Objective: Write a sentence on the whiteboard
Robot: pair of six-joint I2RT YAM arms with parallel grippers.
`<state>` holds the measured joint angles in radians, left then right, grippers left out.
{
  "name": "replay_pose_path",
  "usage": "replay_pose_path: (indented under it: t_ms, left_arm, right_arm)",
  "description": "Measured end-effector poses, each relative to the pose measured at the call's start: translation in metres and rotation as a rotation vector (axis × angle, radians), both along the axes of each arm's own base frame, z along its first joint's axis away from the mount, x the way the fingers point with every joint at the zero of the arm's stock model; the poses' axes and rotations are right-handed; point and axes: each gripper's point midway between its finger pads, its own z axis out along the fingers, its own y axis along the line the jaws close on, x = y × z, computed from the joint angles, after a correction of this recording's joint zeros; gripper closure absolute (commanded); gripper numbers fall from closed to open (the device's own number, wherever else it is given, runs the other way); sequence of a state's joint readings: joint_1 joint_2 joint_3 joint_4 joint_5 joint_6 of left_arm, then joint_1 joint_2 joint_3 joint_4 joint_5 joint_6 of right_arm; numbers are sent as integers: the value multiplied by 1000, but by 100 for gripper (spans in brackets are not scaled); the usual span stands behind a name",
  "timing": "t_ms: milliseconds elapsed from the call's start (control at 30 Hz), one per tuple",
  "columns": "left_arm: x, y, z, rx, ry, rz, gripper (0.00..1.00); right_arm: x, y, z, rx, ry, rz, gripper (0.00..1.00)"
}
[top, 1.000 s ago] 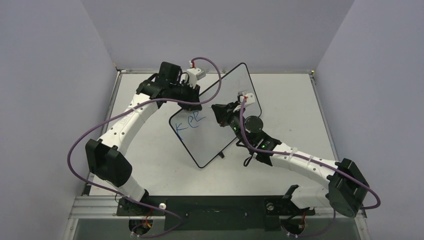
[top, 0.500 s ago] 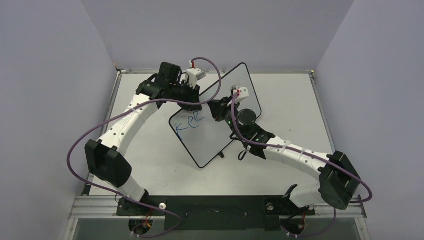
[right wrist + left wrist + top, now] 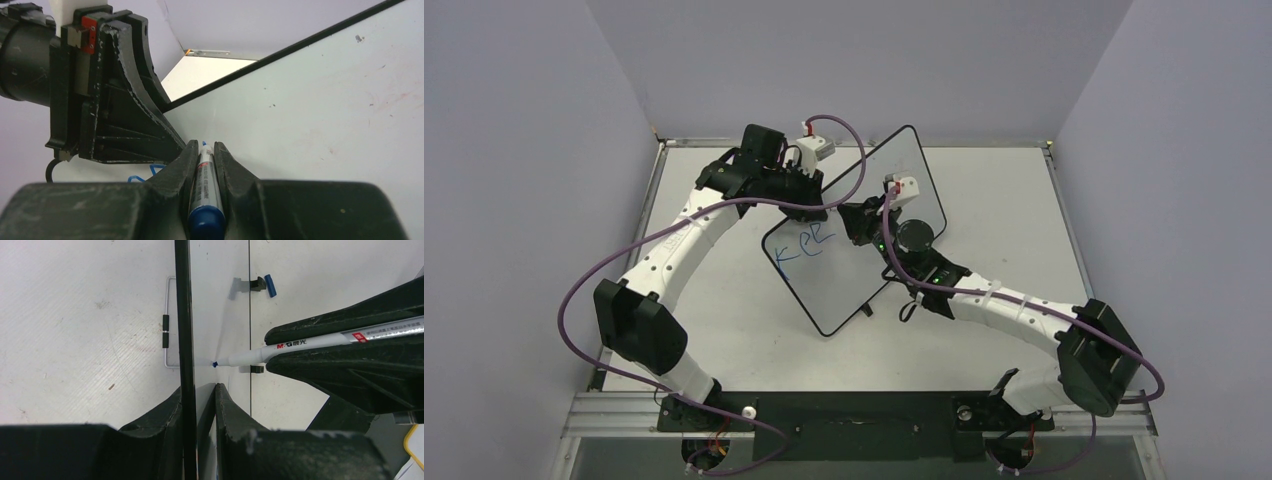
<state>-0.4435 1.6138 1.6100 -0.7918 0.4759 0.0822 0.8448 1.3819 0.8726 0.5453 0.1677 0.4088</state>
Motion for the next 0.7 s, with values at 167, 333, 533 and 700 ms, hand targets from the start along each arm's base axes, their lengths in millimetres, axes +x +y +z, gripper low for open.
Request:
replay_pose_path:
  t_ms: [167, 333, 533, 700]
  left_arm:
    - [1, 1, -1, 1, 1, 5, 100]
    - [2, 3, -2, 0, 9, 18, 100]
    - [2, 3, -2, 0, 12, 22, 100]
    - [0, 1, 0, -5, 7, 12, 100]
  right_arm:
    - [-4, -3, -15, 8, 22, 1, 100]
    - [-14, -12, -44, -3, 72, 2, 100]
    - [-29, -23, -75, -27, 141, 14, 100]
    - [-38, -28, -78, -48, 174, 29, 100]
